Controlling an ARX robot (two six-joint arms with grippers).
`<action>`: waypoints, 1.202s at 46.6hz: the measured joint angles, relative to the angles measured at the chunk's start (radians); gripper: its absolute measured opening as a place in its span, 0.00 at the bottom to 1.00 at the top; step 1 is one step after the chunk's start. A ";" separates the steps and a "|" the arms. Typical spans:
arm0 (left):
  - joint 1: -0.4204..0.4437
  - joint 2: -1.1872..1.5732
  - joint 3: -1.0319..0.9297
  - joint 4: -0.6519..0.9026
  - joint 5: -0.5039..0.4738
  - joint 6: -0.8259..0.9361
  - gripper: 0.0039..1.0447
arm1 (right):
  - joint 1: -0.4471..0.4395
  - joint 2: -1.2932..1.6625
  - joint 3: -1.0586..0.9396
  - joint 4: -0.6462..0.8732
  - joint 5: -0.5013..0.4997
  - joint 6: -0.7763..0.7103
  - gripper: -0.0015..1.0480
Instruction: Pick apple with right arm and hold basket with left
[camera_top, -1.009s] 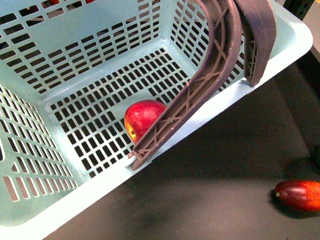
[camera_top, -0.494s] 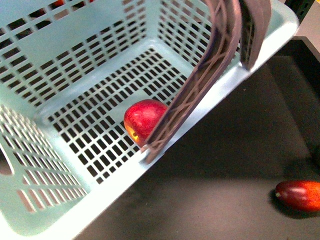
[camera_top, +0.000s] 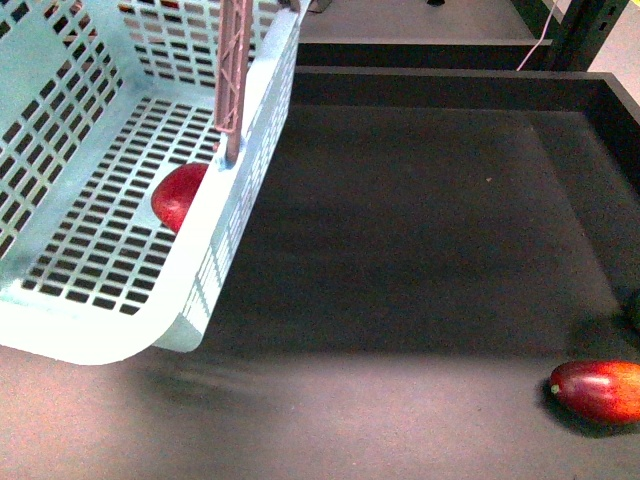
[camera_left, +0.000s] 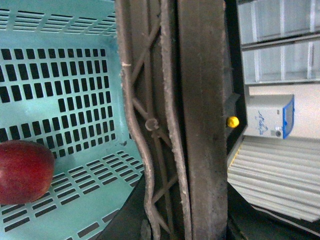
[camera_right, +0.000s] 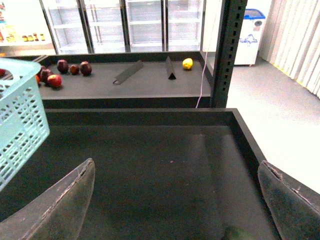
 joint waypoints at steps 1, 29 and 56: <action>0.011 0.011 0.000 0.000 0.002 -0.009 0.18 | 0.000 0.000 0.000 0.000 0.000 0.000 0.92; 0.185 0.325 0.037 0.106 0.124 -0.071 0.18 | 0.000 0.000 0.000 0.000 0.000 0.000 0.92; 0.190 0.354 0.021 0.102 0.085 -0.079 0.26 | 0.000 0.000 0.000 0.000 0.000 0.000 0.92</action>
